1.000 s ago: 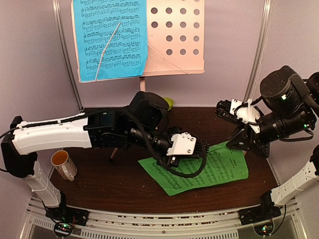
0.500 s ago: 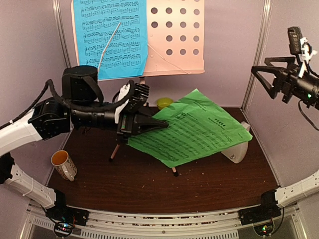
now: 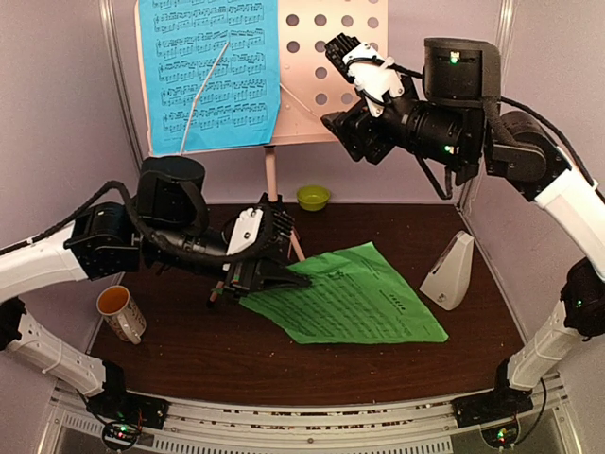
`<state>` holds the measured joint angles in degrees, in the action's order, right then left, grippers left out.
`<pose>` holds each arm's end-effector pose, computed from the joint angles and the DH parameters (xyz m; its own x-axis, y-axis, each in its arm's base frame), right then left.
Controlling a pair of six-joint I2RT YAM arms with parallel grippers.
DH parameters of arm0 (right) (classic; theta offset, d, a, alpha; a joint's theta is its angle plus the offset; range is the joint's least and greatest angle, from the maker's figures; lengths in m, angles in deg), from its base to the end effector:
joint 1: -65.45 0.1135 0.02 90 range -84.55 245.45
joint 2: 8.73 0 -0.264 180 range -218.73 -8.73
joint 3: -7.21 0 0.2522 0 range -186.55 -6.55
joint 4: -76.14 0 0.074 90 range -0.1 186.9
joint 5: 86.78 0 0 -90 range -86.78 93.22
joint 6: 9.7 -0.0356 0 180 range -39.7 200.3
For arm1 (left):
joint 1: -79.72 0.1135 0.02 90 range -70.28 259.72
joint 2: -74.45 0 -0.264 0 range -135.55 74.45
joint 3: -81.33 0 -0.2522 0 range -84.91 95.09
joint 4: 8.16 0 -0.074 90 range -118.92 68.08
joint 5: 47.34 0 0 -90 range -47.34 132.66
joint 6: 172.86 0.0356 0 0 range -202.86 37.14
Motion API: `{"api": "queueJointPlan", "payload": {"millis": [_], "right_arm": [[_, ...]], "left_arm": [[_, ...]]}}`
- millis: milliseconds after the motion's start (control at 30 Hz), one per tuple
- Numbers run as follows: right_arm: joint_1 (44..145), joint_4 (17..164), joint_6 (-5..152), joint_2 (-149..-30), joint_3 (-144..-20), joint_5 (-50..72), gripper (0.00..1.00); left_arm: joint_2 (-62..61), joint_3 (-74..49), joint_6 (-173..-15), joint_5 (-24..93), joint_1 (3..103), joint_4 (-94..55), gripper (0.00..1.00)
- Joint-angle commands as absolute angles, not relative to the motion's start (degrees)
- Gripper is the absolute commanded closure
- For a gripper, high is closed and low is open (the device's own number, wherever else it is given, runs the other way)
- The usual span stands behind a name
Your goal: Set up the instrument practice props
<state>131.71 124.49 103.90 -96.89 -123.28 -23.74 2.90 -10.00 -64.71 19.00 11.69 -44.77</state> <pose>0.1368 0.2710 0.5361 0.2153 -0.3969 -0.8923 -0.5982 0.6686 -0.4417 0.0907 -0.2631 0.4026 0.1901 0.2915 -0.9375 0.9805 -0.1041 0.1664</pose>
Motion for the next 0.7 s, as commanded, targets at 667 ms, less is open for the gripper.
{"api": "queueJointPlan", "payload": {"millis": [667], "right_arm": [[129.88,119.24,108.96,-110.7,-135.53,-28.4,0.43]], "left_arm": [[7.86,-13.27,-64.4,21.29,11.43,-42.87,1.0]]}}
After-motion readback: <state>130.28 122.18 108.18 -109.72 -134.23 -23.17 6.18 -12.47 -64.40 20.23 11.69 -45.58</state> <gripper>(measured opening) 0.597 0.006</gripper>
